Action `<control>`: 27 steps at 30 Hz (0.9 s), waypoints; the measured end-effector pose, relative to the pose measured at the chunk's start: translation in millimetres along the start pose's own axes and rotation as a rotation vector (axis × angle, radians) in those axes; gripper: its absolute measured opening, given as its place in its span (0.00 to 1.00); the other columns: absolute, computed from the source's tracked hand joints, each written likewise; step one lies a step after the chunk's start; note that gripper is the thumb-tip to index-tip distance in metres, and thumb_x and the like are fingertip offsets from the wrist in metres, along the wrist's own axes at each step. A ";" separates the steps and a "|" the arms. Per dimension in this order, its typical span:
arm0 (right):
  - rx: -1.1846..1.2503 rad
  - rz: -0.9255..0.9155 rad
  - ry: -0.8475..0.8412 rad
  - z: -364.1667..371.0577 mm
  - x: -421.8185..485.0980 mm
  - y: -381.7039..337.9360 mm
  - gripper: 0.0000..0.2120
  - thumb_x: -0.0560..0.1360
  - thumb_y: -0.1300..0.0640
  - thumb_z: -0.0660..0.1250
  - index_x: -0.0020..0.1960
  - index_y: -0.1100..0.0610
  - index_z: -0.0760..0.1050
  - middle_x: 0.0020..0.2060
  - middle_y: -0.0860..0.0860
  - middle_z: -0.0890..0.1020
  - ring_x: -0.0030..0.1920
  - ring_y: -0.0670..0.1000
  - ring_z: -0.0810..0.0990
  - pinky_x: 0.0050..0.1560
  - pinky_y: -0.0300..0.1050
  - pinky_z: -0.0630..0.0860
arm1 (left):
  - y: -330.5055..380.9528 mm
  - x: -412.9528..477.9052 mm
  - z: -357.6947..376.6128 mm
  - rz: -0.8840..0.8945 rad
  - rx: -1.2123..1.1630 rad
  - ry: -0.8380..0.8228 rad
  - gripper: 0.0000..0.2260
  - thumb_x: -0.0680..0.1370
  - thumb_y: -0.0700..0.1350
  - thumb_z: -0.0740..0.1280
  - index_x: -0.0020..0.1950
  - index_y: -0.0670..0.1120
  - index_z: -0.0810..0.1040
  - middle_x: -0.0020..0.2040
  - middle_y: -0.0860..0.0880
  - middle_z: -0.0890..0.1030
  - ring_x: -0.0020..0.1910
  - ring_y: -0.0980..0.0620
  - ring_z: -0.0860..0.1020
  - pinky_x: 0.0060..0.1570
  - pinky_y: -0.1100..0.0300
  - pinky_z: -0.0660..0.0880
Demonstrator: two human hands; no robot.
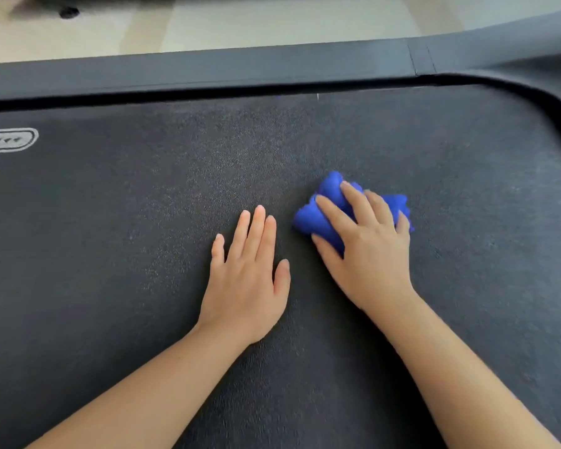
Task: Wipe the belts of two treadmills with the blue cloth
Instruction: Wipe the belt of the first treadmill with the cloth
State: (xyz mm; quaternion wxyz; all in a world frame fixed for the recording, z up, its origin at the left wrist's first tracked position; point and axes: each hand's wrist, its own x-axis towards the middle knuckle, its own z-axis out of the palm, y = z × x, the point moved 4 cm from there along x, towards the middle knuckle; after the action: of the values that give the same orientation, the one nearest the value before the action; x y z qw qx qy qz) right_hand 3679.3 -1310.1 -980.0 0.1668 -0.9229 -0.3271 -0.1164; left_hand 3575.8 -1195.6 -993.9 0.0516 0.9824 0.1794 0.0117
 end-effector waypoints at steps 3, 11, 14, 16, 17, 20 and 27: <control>-0.006 -0.022 -0.028 -30.7 -83.2 -0.6 0.22 0.72 0.43 0.58 0.61 0.48 0.77 0.64 0.54 0.75 0.61 0.60 0.74 0.53 0.64 0.70 | 1.2 -1.1 -1.8 0.002 -0.027 -0.054 0.33 0.73 0.56 0.38 0.76 0.44 0.51 0.77 0.49 0.49 0.76 0.51 0.47 0.71 0.45 0.49; -0.052 0.139 -0.088 0.2 15.6 17.8 0.22 0.74 0.44 0.63 0.67 0.47 0.71 0.69 0.53 0.68 0.65 0.60 0.68 0.57 0.64 0.63 | 0.0 -0.8 -1.0 -0.044 -0.027 -0.107 0.28 0.80 0.55 0.48 0.77 0.47 0.44 0.77 0.51 0.40 0.75 0.54 0.39 0.72 0.48 0.42; -0.080 0.247 -0.110 14.2 31.3 18.8 0.22 0.76 0.45 0.62 0.69 0.47 0.67 0.72 0.52 0.64 0.68 0.59 0.62 0.60 0.60 0.60 | -1.8 -1.1 0.1 -0.028 -0.047 -0.082 0.28 0.80 0.56 0.49 0.77 0.47 0.45 0.77 0.51 0.42 0.75 0.54 0.40 0.72 0.47 0.42; -0.089 0.212 0.021 6.3 5.9 6.1 0.20 0.73 0.47 0.65 0.64 0.50 0.74 0.67 0.55 0.71 0.64 0.61 0.70 0.56 0.63 0.65 | -3.6 -0.6 0.5 -0.022 -0.061 -0.074 0.29 0.80 0.56 0.50 0.77 0.46 0.46 0.77 0.51 0.43 0.75 0.53 0.40 0.71 0.47 0.43; -0.090 0.196 0.066 0.7 -13.6 0.8 0.20 0.71 0.47 0.64 0.61 0.51 0.76 0.64 0.56 0.74 0.61 0.62 0.73 0.53 0.64 0.68 | -3.6 -0.4 0.2 -0.021 -0.070 -0.074 0.29 0.79 0.56 0.50 0.77 0.46 0.46 0.77 0.50 0.43 0.75 0.53 0.41 0.71 0.47 0.43; -0.117 0.162 0.067 -11.9 -65.4 -10.6 0.22 0.71 0.44 0.59 0.60 0.50 0.78 0.62 0.55 0.76 0.58 0.61 0.76 0.51 0.65 0.71 | -2.2 -0.8 -0.8 -0.008 -0.082 -0.075 0.29 0.80 0.56 0.50 0.77 0.46 0.46 0.77 0.49 0.43 0.75 0.51 0.41 0.71 0.45 0.43; -0.136 0.226 -0.050 -20.9 -81.5 -23.1 0.23 0.72 0.42 0.57 0.63 0.49 0.75 0.65 0.54 0.74 0.61 0.61 0.74 0.54 0.67 0.69 | 5.7 -7.0 -6.3 0.147 -0.008 -0.021 0.25 0.81 0.51 0.47 0.77 0.48 0.46 0.77 0.47 0.44 0.75 0.46 0.41 0.69 0.37 0.44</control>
State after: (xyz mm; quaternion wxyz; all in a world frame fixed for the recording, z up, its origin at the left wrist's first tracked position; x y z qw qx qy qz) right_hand 3600.4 -1347.3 -981.9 0.1077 -0.9656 -0.2165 -0.0958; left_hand 3571.0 -1202.8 -987.1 0.0564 0.9927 0.1064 0.0056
